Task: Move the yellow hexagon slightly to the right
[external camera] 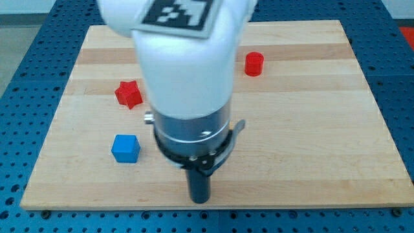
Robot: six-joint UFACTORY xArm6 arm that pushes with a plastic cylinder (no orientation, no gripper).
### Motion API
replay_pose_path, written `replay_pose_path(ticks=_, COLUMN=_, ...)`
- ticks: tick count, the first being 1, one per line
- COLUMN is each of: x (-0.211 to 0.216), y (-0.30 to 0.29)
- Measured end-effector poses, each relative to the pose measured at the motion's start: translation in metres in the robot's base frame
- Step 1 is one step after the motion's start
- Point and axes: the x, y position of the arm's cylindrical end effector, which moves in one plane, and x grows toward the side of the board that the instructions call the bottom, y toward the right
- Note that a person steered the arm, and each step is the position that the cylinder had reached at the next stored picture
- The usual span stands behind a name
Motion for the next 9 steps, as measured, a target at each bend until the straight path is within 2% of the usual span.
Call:
replay_pose_path(ticks=2, x=0.002, y=-0.058)
replay_pose_path(ticks=3, x=0.002, y=-0.060)
replay_pose_path(ticks=7, x=-0.042, y=-0.056)
replay_pose_path(ticks=9, x=-0.043, y=-0.041)
